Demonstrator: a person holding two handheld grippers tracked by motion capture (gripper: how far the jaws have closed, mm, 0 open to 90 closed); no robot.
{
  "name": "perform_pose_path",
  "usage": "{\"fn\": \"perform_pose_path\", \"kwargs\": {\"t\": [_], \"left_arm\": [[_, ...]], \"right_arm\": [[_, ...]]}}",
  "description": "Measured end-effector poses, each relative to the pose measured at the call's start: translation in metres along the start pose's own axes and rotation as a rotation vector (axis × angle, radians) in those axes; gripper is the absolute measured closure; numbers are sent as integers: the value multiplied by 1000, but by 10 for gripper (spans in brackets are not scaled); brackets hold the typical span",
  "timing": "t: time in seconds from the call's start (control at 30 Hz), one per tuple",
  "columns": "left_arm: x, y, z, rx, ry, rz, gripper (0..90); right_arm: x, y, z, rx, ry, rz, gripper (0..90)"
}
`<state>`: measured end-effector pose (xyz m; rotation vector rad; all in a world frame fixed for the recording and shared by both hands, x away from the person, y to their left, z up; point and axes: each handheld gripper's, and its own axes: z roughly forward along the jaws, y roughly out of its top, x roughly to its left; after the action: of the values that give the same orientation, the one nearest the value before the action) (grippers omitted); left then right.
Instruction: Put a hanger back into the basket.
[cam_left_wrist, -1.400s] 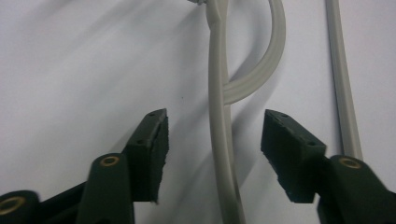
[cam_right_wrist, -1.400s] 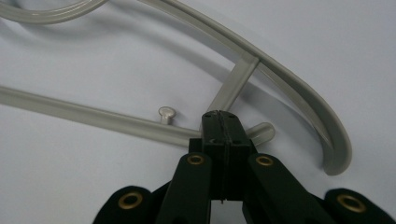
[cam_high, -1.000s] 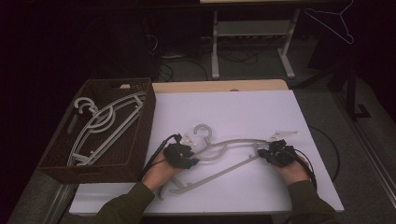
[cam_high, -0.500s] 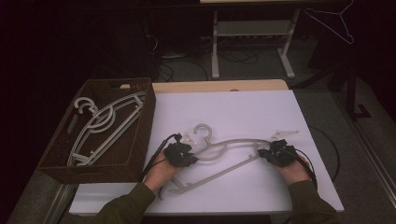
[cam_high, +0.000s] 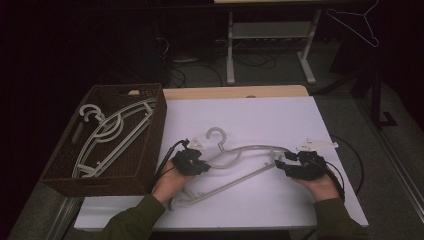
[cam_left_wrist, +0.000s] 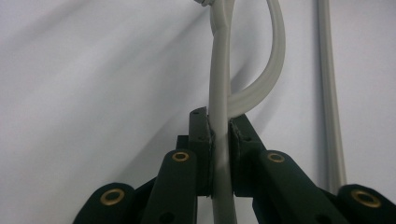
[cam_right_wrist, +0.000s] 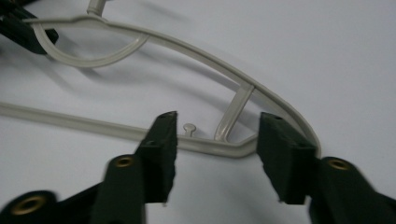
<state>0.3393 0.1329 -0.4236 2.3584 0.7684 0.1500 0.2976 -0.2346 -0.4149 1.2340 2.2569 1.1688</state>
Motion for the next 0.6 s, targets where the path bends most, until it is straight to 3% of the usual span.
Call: {"fn": "perform_pose_path", "kwargs": {"t": [0.03,0.1,0.27,0.4,0.6], "left_arm": [[0,1,0,-4,-3,-8,819],[0,3,-3,-5,-10,-15,819],[0,8,-8,-7,-13,-12,820],[-1,12,-13,-11,-12,-13,821],[-3,20,-19,-27,-7,-24,821]], "right_arm": [[0,0,0,0,0,0,435],[3,-2,-5,-40,-6,3,302],[10,-8,-14,-105,6,-1,171],[15,-11,-19,-143,-10,-21,129],[14,-19,-30,-164,-27,0,70]]}}
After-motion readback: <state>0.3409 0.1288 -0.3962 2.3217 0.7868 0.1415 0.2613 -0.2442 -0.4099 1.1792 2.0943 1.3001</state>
